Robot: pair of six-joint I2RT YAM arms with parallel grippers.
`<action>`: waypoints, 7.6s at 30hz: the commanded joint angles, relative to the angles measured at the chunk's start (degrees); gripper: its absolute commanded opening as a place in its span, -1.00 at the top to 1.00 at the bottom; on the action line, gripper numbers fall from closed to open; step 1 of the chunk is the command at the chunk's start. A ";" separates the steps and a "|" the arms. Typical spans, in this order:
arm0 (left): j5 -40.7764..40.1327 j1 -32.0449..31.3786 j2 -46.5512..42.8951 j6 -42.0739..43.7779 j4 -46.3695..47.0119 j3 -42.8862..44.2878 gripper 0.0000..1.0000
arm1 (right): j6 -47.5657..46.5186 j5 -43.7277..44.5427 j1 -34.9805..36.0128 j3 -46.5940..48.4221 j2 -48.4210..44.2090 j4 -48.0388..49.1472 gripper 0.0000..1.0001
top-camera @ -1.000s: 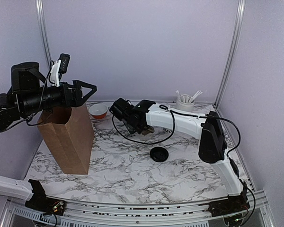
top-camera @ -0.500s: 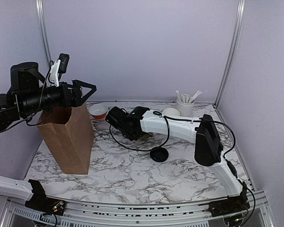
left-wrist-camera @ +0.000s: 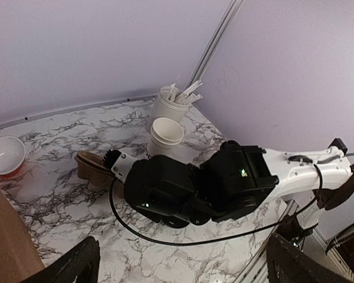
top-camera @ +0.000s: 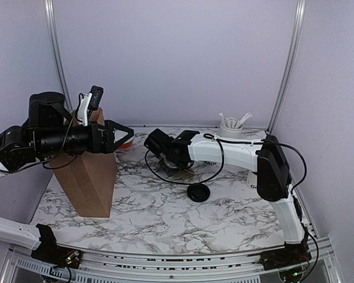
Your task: Pack the takeout coffee
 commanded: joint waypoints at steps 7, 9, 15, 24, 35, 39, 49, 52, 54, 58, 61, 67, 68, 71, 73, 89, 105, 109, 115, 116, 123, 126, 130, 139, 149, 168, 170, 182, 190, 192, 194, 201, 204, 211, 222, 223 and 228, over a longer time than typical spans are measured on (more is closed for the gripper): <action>-11.10 -13.04 3.75 -9.39 5.87 -11.18 -0.96 | 3.27 -7.52 -1.20 -3.53 -6.00 6.59 1.00; -11.50 -14.04 4.60 -11.09 7.93 -13.73 -0.94 | 3.66 -8.47 -1.36 -3.95 -5.96 6.96 1.00; -9.28 -14.30 7.67 -15.60 14.99 -21.66 -0.79 | 4.90 -9.52 -1.69 -4.74 -5.95 7.39 1.00; -10.74 -13.51 11.92 -18.51 20.75 -26.75 -0.66 | 5.57 -10.02 -2.15 -5.00 -6.04 7.09 1.00; -7.02 -7.87 19.93 -22.48 30.95 -28.85 -0.62 | 7.92 -14.83 -2.25 -5.42 -7.17 6.78 1.00; -6.87 -6.20 24.15 -24.20 33.96 -27.80 -0.61 | 9.49 -17.11 -2.18 -8.07 -9.61 7.92 1.00; -5.76 -2.47 31.65 -28.62 40.33 -22.75 -0.61 | 12.29 -18.43 -1.18 -12.64 -13.31 9.54 1.00; -5.93 -1.64 33.35 -29.56 41.09 -21.48 -0.61 | 12.67 -18.09 -0.74 -12.66 -13.59 9.35 1.00; -5.36 -1.17 34.32 -29.91 41.63 -20.73 -0.62 | 12.89 -17.73 -0.70 -12.38 -13.60 8.99 1.00; -5.08 -0.79 35.72 -30.28 42.18 -19.91 -0.62 | 13.05 -15.69 -0.68 -11.33 -13.88 7.23 1.00; -4.94 -0.43 36.42 -30.38 42.60 -19.58 -0.62 | 12.82 -15.53 -0.70 -11.15 -14.90 7.40 1.00; -4.89 0.24 38.34 -30.03 43.00 -17.78 -0.62 | 12.63 -16.49 -0.68 -10.28 -15.62 6.98 1.00; -4.95 0.33 38.85 -30.00 43.00 -17.44 -0.62 | 12.65 -16.45 -0.68 -10.21 -15.70 6.79 1.00; -4.98 0.45 40.35 -29.93 43.06 -16.47 -0.62 | 12.70 -15.69 -0.76 -10.07 -15.86 6.17 1.00; -4.88 0.46 41.23 -29.93 43.08 -15.92 -0.62 | 12.72 -14.89 -0.90 -9.80 -16.03 5.51 1.00; -7.12 0.55 38.26 -30.66 42.82 -22.54 -0.31 | 12.16 -13.81 -1.59 -9.83 -18.91 4.71 1.00; -6.29 0.29 38.52 -28.22 41.26 -17.82 -0.37 | 12.26 -13.16 -1.60 -8.20 -18.40 2.19 1.00; -6.57 0.29 41.34 -28.83 40.98 -15.83 -0.38 | 12.56 -12.02 -2.55 -9.72 -20.54 1.83 1.00; -7.46 0.29 43.76 -28.53 39.48 -13.33 -0.38 | 12.95 -11.31 -3.20 -11.93 -22.74 1.52 1.00; -7.71 0.29 44.06 -28.60 39.00 -13.14 -0.38 | 13.10 -11.14 -3.29 -12.21 -23.08 1.51 1.00; -8.94 0.29 44.37 -29.07 37.24 -13.46 -0.32 | 13.24 -10.82 -3.71 -12.74 -24.52 1.68 1.00; -9.70 0.29 43.18 -29.46 37.14 -14.78 -0.29 | 13.34 -10.73 -3.68 -13.57 -24.77 1.76 1.00; -10.78 0.54 41.49 -29.88 36.93 -16.94 -0.25 | 13.32 -10.71 -3.76 -14.67 -24.89 2.10 1.00; -12.17 0.82 38.42 -30.50 35.83 -20.98 -0.06 | 13.38 -10.66 -3.76 -14.98 -25.05 2.47 1.00; -8.85 0.79 40.37 -29.49 35.88 -19.22 0.02 | 13.30 -10.04 -3.91 -16.52 -26.62 2.63 1.00; -7.54 5.12 64.47 -28.68 33.70 9.36 0.00 | 10.12 -11.82 -4.00 -24.44 -38.04 4.22 1.00; -7.40 6.19 67.89 -27.37 32.31 15.32 -0.02 | 10.13 -11.88 -3.89 -25.08 -39.26 3.79 1.00; 0.55 8.68 70.48 -19.94 28.35 24.81 -0.20 | 10.64 -10.84 -2.69 -27.62 -41.86 -0.34 1.00; 1.23 5.57 60.39 -19.06 32.06 10.74 -0.29 | 13.49 -7.72 0.24 -29.12 -42.60 -5.58 1.00; 1.10 4.43 57.88 -18.60 32.85 8.26 -0.31 | 15.02 -7.13 1.23 -29.91 -43.05 -6.92 1.00; 0.82 3.26 55.98 -18.34 32.97 6.31 -0.32 | 16.35 -6.60 2.14 -30.88 -43.39 -8.16 1.00; -2.90 -0.05 47.09 -19.36 32.86 -2.59 -0.32 | 20.94 -6.90 5.91 -33.44 -43.04 -10.31 1.00; -6.04 -1.54 42.07 -19.26 31.27 -6.55 -0.32 | 22.41 -7.31 7.90 -33.11 -41.81 -10.57 1.00; -11.05 -5.68 30.30 -18.19 27.08 -14.18 -0.33 | 25.11 -8.95 11.33 -30.38 -37.39 -9.96 1.00; -14.64 -9.17 15.39 -16.65 21.46 -20.04 -0.34 | 28.59 -10.56 14.19 -22.51 -26.40 -8.99 0.99; -14.56 -9.13 14.66 -16.33 21.08 -20.27 -0.34 | 29.21 -10.49 14.46 -22.24 -25.30 -8.96 0.96; -14.68 -9.15 11.17 -15.00 18.62 -20.28 -0.35 | 29.35 -15.23 16.17 -20.62 -20.49 -2.01 0.69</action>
